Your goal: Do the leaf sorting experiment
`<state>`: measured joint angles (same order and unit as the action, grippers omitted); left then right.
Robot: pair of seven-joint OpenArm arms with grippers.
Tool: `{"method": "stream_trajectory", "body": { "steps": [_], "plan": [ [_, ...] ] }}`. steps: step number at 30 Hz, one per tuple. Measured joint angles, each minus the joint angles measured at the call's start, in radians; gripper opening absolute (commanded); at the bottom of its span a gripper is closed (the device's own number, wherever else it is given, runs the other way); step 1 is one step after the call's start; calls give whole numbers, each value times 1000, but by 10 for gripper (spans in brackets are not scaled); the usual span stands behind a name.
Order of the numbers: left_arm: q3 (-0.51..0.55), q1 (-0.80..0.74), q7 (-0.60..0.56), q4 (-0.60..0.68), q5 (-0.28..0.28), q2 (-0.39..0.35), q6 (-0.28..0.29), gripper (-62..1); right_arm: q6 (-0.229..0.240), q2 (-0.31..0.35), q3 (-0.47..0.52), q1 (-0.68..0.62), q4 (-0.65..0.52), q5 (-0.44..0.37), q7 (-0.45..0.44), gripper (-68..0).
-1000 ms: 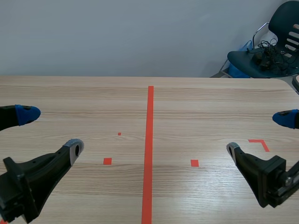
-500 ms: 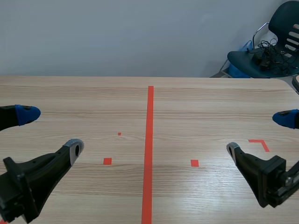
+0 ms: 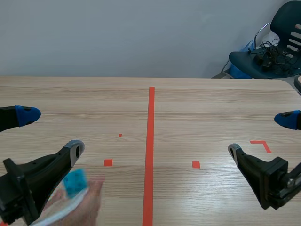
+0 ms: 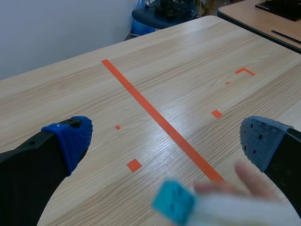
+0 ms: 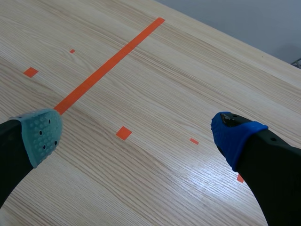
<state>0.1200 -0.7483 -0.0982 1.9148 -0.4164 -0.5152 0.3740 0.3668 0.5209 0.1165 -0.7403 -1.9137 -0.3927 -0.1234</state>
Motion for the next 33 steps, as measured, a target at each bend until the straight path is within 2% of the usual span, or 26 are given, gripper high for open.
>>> {"method": "stream_trajectory", "body": {
  "steps": [33],
  "plan": [
    [0, 0, 11, 0, 0, 0, 0, 14, -5, 0, 0, 0, 0, 2, 1, 4]
  ]
}}
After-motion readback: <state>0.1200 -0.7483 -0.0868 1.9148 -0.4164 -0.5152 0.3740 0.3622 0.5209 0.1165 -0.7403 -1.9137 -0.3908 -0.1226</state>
